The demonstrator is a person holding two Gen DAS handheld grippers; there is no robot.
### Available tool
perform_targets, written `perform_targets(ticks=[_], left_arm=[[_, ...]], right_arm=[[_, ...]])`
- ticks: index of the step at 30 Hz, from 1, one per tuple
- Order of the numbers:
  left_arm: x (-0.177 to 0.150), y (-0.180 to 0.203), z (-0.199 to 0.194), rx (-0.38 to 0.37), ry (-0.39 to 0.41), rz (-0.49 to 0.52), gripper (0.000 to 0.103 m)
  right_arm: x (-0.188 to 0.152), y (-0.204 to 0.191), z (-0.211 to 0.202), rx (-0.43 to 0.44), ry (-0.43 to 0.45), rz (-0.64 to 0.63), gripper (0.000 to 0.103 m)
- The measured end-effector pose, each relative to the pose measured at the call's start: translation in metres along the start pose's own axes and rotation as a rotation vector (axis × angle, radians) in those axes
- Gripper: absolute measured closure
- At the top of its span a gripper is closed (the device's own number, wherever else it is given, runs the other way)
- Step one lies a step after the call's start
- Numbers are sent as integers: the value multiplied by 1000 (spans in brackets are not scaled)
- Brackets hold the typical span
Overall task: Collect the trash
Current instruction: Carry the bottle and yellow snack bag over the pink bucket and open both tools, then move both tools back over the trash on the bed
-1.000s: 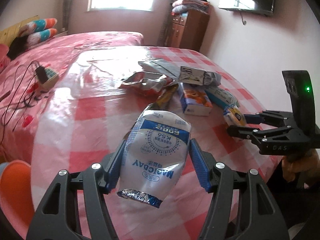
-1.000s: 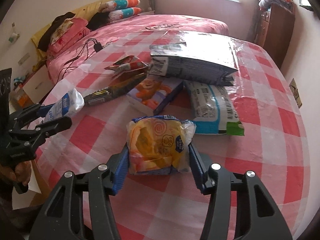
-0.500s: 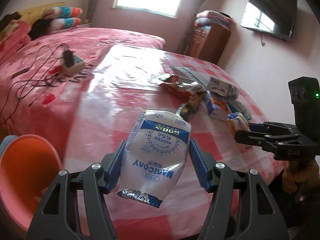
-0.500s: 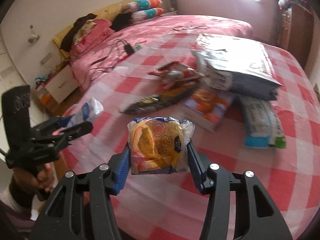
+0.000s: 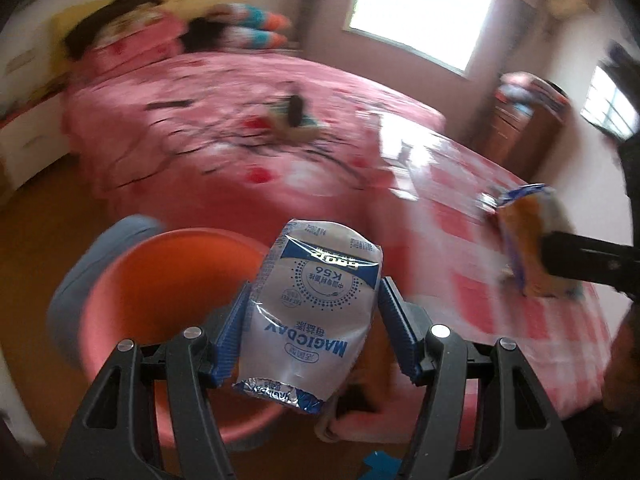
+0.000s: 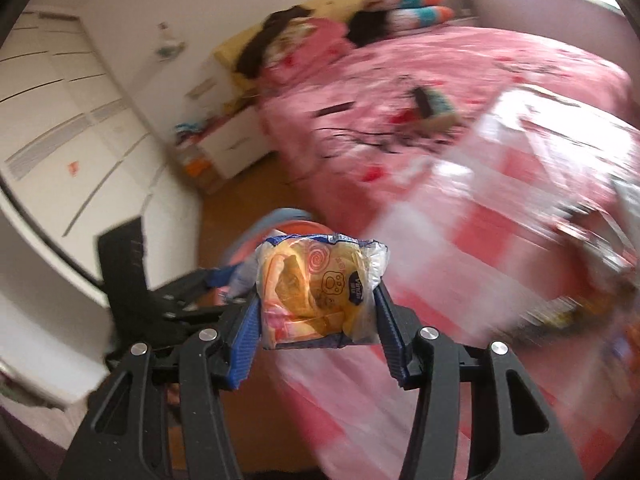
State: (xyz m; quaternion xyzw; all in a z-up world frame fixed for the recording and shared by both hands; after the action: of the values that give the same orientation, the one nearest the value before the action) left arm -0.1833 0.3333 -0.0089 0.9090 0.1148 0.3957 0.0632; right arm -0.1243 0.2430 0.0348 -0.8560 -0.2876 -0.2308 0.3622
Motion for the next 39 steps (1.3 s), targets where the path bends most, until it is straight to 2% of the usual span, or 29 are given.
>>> perform_targets(ticks=[3, 5, 7, 9, 11, 15, 19, 24, 33, 39], left_arm=[[-3, -36, 3, 91, 0, -97, 39], [-6, -57, 6, 154, -10, -156, 39], [-11, -78, 9, 202, -34, -223, 32], [-17, -96, 10, 253, -54, -281, 23], [-23, -106, 10, 276, -76, -316, 20], [-30, -113, 7, 295, -78, -339, 19], [-29, -102, 4, 266, -64, -313, 19], [-26, -78, 2, 214, -47, -282, 19], [-17, -21, 7, 111, -45, -221, 19], [-10, 16, 9, 76, -57, -183, 18]], right_arm=[[15, -23, 34, 73, -46, -34, 46], [19, -30, 55, 86, -74, -39, 34], [21, -32, 80, 72, -90, -28, 24], [20, -27, 92, 68, -95, 17, 23], [17, -19, 91, 79, -90, 71, 15], [12, -2, 69, 70, -37, 109, 14], [6, 15, 39, 19, 24, 110, 13], [-5, 26, 6, -69, 95, 51, 13], [-27, 49, -33, -168, 166, -1, 13], [-34, 66, -52, -185, 202, 16, 13]])
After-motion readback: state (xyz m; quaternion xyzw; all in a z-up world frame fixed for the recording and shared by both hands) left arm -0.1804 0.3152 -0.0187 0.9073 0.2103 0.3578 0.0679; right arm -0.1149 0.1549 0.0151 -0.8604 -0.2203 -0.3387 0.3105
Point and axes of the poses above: each gripper's, at about its wrist camera, not at the fingertips, and z roughly the way its jaws point, y to its right, x to its top, the point moved 3 cm from there along z, roughly the way its jaws point, and after that the axes turned 3 degrees about z, right-handed, at the moved point
